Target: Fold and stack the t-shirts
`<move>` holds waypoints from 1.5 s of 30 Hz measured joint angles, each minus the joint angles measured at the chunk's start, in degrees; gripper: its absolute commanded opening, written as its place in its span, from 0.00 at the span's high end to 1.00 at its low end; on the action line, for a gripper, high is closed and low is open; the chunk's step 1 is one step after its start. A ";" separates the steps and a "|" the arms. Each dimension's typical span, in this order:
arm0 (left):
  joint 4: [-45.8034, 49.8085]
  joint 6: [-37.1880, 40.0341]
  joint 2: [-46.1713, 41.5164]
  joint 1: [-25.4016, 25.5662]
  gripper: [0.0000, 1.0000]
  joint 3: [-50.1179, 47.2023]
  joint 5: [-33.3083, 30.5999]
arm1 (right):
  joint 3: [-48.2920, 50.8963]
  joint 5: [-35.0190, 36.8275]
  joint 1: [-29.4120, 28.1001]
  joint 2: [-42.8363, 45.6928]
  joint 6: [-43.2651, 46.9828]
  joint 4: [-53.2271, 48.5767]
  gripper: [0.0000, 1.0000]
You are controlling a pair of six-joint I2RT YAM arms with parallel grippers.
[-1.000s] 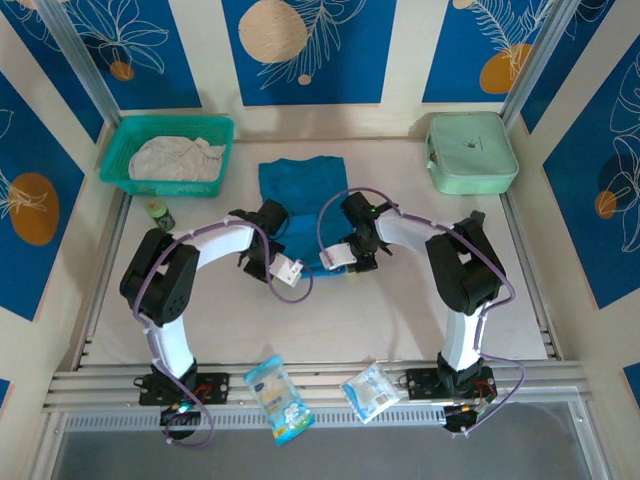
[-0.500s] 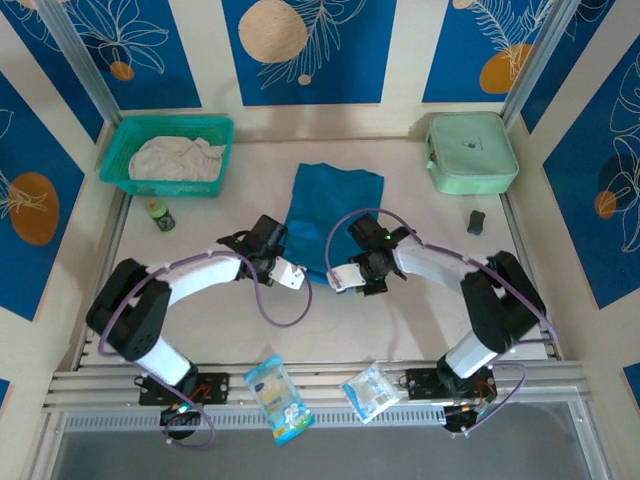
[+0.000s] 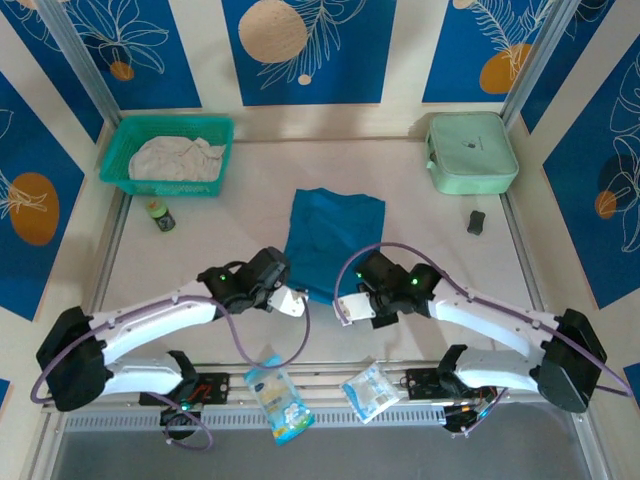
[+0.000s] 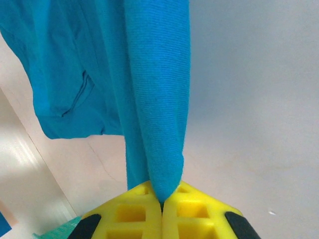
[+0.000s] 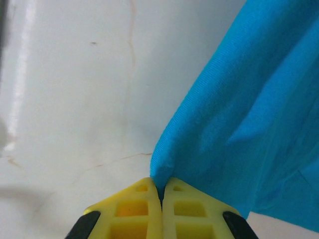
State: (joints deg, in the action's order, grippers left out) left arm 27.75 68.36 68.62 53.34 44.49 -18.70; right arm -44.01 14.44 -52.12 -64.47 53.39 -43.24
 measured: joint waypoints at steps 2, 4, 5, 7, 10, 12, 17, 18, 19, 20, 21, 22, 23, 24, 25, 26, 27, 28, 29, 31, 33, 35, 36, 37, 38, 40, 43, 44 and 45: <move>2.16 -2.12 -1.95 2.82 1.00 -0.74 -1.27 | 0.22 1.33 -3.04 1.81 -2.86 -1.95 1.00; 4.20 -4.09 -3.23 5.38 1.00 -0.98 -2.40 | 0.26 2.58 -5.68 3.06 -5.49 -3.91 1.00; 5.22 -5.22 -3.87 6.80 1.00 -0.98 -3.10 | 0.26 3.39 -7.32 3.72 -6.97 -5.01 1.00; 6.88 -7.28 -4.94 9.22 1.00 -0.98 -4.22 | 0.24 4.46 -10.05 4.70 -9.60 -6.97 1.00; 9.75 -10.62 -6.32 13.27 1.00 -0.94 -5.97 | -0.66 5.38 -13.99 5.46 -13.38 -10.32 1.00; 11.80 -12.66 -6.64 15.63 1.00 -0.68 -7.06 | -2.23 5.77 -16.02 5.49 -15.67 -12.61 1.00; 18.14 -17.33 -6.58 20.41 1.00 2.91 -9.66 | -7.43 6.27 -19.58 5.42 -20.48 -18.38 1.00; 19.28 -18.10 -6.54 21.09 1.00 3.85 -10.08 | -8.39 6.38 -20.09 5.42 -21.07 -19.47 1.00; 20.57 -18.91 -6.43 21.77 1.00 4.92 -10.38 | -9.42 6.40 -20.55 5.42 -21.66 -20.59 1.00; 21.59 -19.56 -6.29 22.29 1.00 5.86 -10.64 | -10.27 6.43 -20.85 5.42 -22.14 -21.44 1.00; 22.84 -20.26 -6.16 22.91 1.00 7.02 -11.08 | -11.39 6.43 -21.14 5.42 -22.51 -22.53 1.00; 23.78 -20.68 -6.12 23.28 1.00 7.89 -11.41 | -12.26 6.54 -21.31 5.42 -22.82 -23.34 1.00; 24.65 -20.98 -6.10 23.52 1.00 8.70 -11.65 | -13.00 6.64 -21.38 5.42 -22.91 -23.98 1.00; 25.29 -21.07 -6.12 23.65 1.00 9.38 -11.93 | -13.68 6.82 -21.38 5.42 -22.95 -24.37 1.00; 25.53 -20.94 -6.23 23.67 1.00 9.84 -12.26 | -14.14 6.86 -21.07 5.42 -22.77 -24.70 1.00; 25.46 -20.55 -6.54 23.65 1.00 9.94 -12.50 | -14.43 6.80 -20.55 5.44 -22.38 -24.87 1.00; 25.40 -19.87 -7.08 23.52 1.00 9.94 -12.48 | -14.67 6.58 -19.56 5.51 -21.77 -24.87 1.00; 25.16 -19.10 -7.69 23.21 1.00 9.94 -12.35 | -14.75 6.43 -18.21 5.57 -20.98 -24.72 1.00; 24.72 -18.34 -8.26 22.67 1.00 9.94 -12.11 | -14.78 6.08 -16.46 5.75 -20.11 -24.37 1.00; 23.12 -16.50 -9.68 20.35 1.00 9.94 -11.06 | -14.78 5.27 -12.46 6.05 -17.84 -23.34 1.00; 21.33 -14.29 -10.51 17.29 1.00 9.97 -9.55 | -14.91 3.61 -8.22 6.14 -14.97 -22.01 1.00; 19.82 -12.07 -10.71 13.66 1.00 10.25 -7.61 | -15.37 1.90 -4.22 5.99 -12.11 -20.59 1.00; 19.12 -10.71 -10.54 11.56 1.00 10.60 -6.16 | -15.89 0.76 -1.97 5.73 -10.54 -20.04 1.00; 18.53 -9.44 -10.16 9.49 1.00 11.06 -4.79 | -16.37 -0.24 0.00 5.35 -9.05 -19.43 1.00; 18.05 -8.20 -9.55 7.58 1.00 11.61 -3.50 | -16.83 -1.11 1.79 4.92 -7.72 -18.93 1.00; 17.00 -5.68 -7.56 3.87 1.00 12.87 -0.83 | -17.79 -3.21 5.73 3.65 -4.94 -17.90 1.00; 15.61 -2.21 -3.50 -0.48 1.00 14.86 2.84 | -18.58 -6.10 10.91 1.49 -1.31 -16.79 1.00; 14.97 -1.25 -1.97 -1.86 1.00 15.43 3.98 | -18.67 -6.80 12.28 0.83 -0.44 -16.35 1.00; 14.25 -0.24 -0.46 -3.21 1.00 15.93 5.16 | -18.71 -7.76 13.90 0.04 0.66 -15.89 1.00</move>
State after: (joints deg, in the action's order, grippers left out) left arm 42.00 68.12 68.16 50.13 60.42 -13.54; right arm -62.72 6.68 -38.22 -64.42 54.04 -59.13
